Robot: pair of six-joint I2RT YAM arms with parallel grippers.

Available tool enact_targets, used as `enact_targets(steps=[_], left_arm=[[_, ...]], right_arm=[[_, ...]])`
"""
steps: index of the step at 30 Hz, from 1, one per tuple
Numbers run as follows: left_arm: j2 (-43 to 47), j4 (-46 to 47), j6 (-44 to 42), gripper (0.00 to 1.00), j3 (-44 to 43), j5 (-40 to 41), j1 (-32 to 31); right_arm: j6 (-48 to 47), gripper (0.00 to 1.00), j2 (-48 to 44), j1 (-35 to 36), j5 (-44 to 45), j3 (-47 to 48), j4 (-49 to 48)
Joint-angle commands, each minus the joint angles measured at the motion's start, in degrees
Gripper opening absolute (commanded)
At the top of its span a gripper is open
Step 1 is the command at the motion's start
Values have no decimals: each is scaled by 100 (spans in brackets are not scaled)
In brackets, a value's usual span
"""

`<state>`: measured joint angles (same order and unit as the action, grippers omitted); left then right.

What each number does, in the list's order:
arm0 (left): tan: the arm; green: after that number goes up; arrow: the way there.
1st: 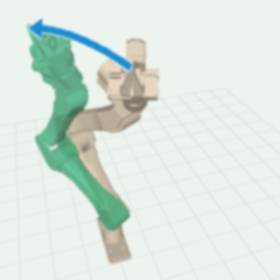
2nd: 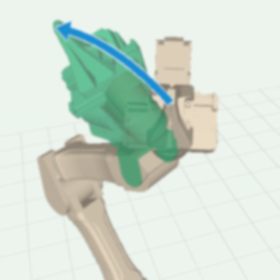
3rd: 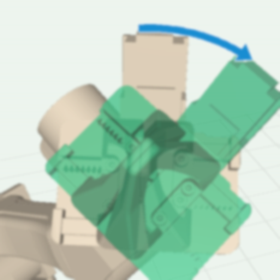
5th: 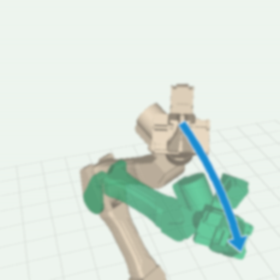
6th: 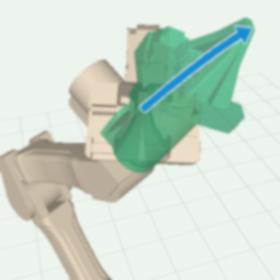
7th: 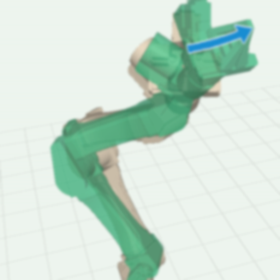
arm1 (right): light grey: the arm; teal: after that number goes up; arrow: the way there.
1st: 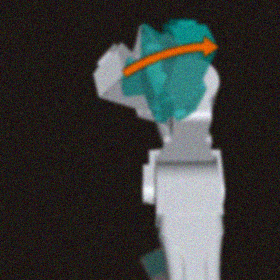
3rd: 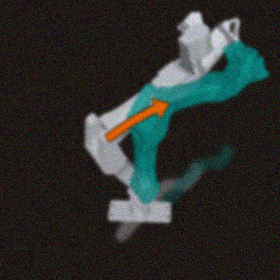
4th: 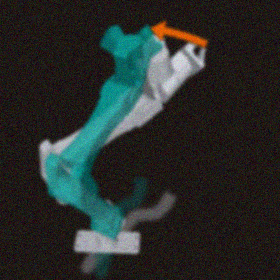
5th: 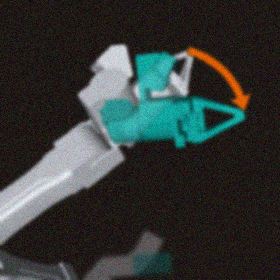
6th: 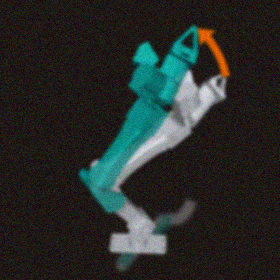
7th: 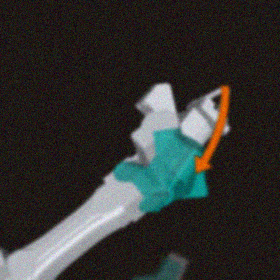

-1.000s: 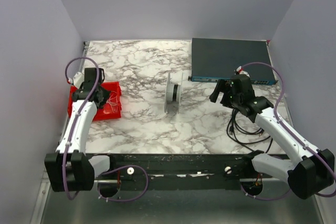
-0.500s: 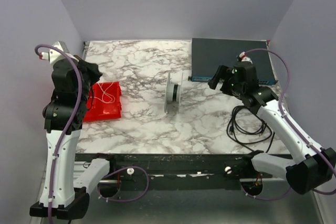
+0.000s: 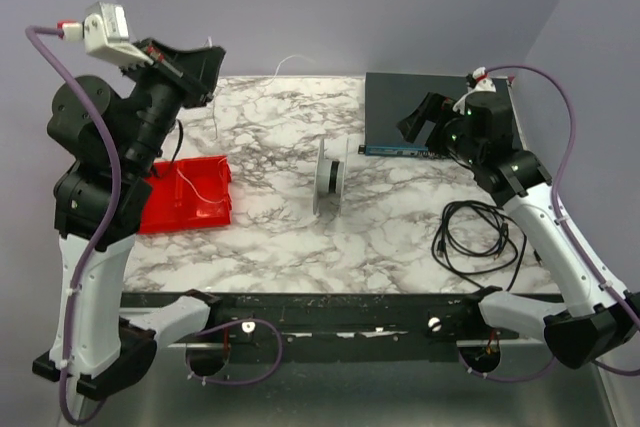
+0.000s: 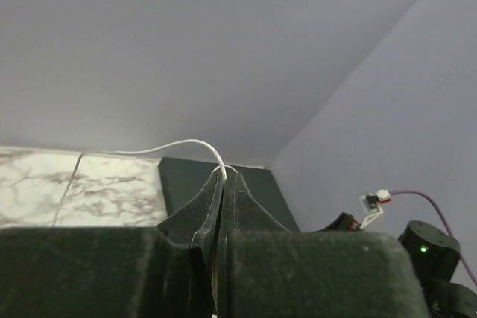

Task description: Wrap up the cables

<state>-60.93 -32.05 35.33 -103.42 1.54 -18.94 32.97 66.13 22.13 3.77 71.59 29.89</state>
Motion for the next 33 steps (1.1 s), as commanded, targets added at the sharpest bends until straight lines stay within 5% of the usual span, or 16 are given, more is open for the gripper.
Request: enact_targets(steps=[1, 7, 10, 17, 22, 27, 33], left_arm=[[-640, -7, -335, 0, -1026, -691, -458], [-1465, -60, -523, 0, -2223, -1347, -716], [-1778, 11, -428, 0, -2518, -1568, -716], [-2088, 747, 572, 0, -2597, -1915, -716], [-2376, 1000, 1500, 0, -2817, -1897, -733], [-2282, 1570, 2587, 0, -2106, -1887, -768], [-2425, 1497, 3090, 0, -2188, -2028, -761]], right_arm=[[8, 100, 57, 28, -325, 309, 122], [-55, 100, -30, 25, -310, 355, 116], [-178, 100, -119, 27, -1182, 238, -355], [479, 100, -488, 139, -2817, -865, -3646], [59, 100, 145, 1078, -1739, -727, -4562], [-63, 100, 1425, 1830, -969, -178, -5454], [-217, 100, 2172, 2399, -510, 279, -5861]])
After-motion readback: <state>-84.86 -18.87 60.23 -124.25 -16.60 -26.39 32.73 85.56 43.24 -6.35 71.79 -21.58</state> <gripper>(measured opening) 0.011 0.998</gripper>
